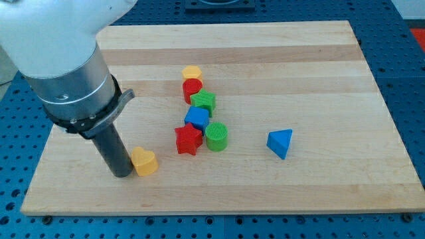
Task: Place the yellow heart towards the left side of the blue triangle
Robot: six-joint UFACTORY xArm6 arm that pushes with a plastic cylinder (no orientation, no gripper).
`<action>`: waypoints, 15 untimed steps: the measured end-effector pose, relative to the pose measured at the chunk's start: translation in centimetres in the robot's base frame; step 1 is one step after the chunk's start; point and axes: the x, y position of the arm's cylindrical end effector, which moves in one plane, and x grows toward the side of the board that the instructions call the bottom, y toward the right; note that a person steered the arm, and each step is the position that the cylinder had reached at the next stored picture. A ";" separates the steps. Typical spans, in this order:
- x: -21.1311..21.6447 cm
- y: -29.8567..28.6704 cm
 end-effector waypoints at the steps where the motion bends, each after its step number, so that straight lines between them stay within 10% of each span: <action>1: -0.6 -2.1; 4: -1.1 13.7; 15: 2.1 17.9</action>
